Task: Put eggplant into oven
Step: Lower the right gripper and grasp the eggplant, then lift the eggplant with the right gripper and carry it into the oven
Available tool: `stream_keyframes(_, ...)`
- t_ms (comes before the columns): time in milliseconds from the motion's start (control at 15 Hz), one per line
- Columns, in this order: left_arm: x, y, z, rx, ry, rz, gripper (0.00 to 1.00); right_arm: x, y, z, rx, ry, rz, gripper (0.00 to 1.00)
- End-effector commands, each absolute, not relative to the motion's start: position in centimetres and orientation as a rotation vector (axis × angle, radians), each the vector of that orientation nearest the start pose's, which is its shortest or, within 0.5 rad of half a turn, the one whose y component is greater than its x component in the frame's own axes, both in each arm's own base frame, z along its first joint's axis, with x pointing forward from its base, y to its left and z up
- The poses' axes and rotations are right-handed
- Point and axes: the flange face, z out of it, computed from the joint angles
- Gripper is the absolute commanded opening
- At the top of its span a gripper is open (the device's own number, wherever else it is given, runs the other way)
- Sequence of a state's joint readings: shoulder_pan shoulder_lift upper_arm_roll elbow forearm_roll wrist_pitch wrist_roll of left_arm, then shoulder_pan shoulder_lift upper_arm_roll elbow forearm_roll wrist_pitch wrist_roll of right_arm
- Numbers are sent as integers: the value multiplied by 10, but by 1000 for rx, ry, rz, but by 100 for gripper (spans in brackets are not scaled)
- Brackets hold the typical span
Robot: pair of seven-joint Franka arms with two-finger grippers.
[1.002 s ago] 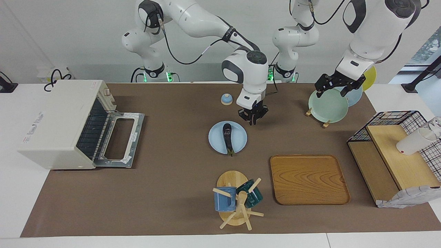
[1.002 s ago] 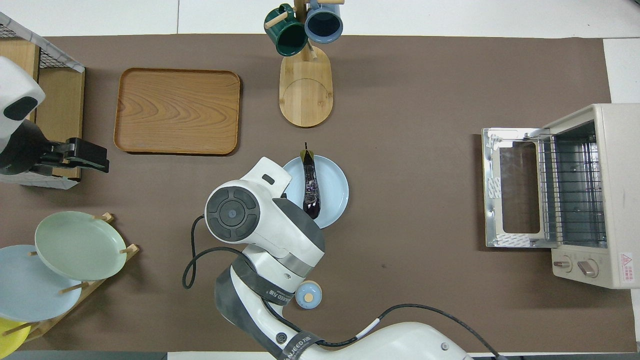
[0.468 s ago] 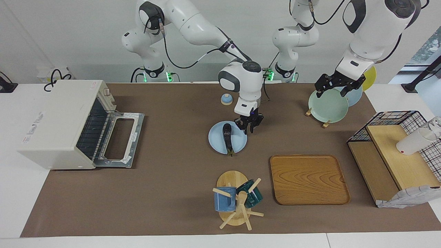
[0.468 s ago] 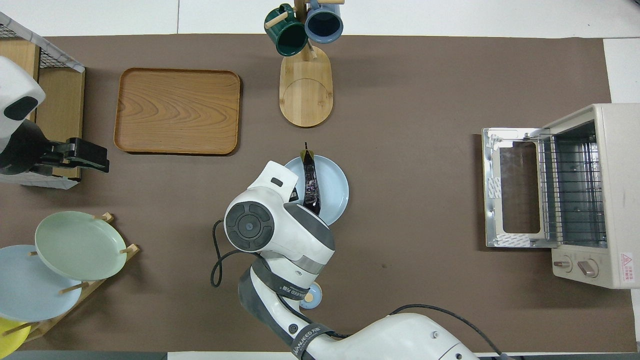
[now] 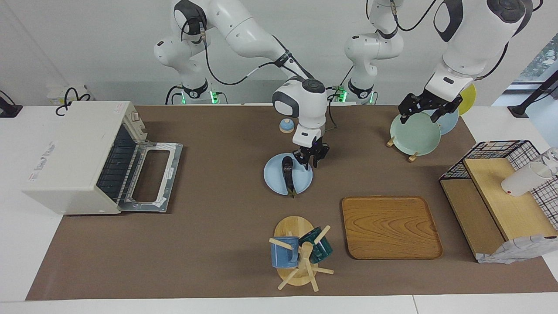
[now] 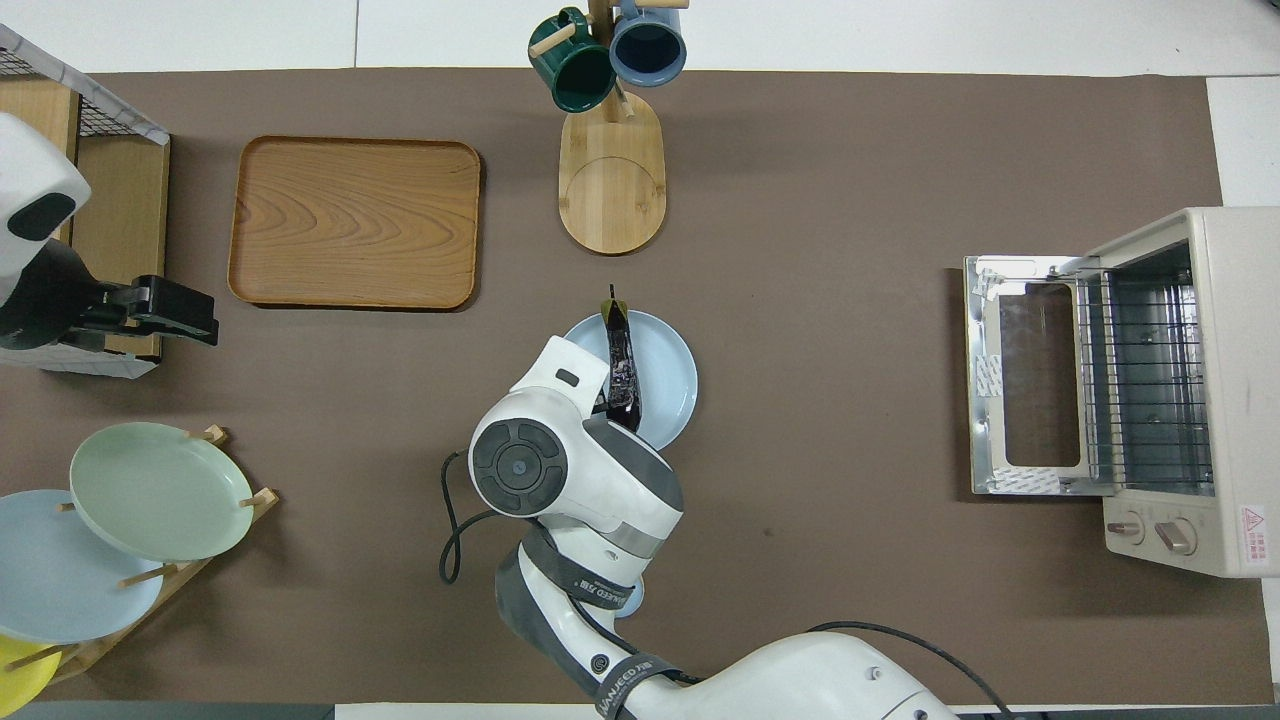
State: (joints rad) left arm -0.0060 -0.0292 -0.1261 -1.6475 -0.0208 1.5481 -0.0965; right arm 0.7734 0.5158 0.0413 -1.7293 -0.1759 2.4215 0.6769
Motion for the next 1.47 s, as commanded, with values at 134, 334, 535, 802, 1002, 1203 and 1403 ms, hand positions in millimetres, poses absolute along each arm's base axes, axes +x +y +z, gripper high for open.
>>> stream_keyframes(134, 528, -70, 606, -3155, 42, 108, 100, 463, 482, 298, -3041, -435, -334, 31)
stream_keyframes(334, 528, -70, 606, -3155, 42, 108, 100, 460, 479, 295, -3045, -438, -327, 18)
stream_keyframes(535, 528, -70, 606, -3155, 42, 108, 100, 459, 480, 295, -3047, -452, -330, 0)
stream_keyframes(802, 528, -70, 606, -3155, 42, 108, 100, 458, 481, 306, -3138, -549, -333, 0)
stream_keyframes(1002, 528, -70, 606, -3155, 42, 108, 100, 483, 478, 352, -3262, -531, -325, 0)
stream_keyframes(1203, 528, -70, 606, -3155, 42, 108, 100, 510, 430, 388, -3313, -431, -313, 0)
stream_keyframes(1403, 528, -70, 606, -3155, 42, 108, 100, 530, 364, 417, -3381, -331, -234, 0)
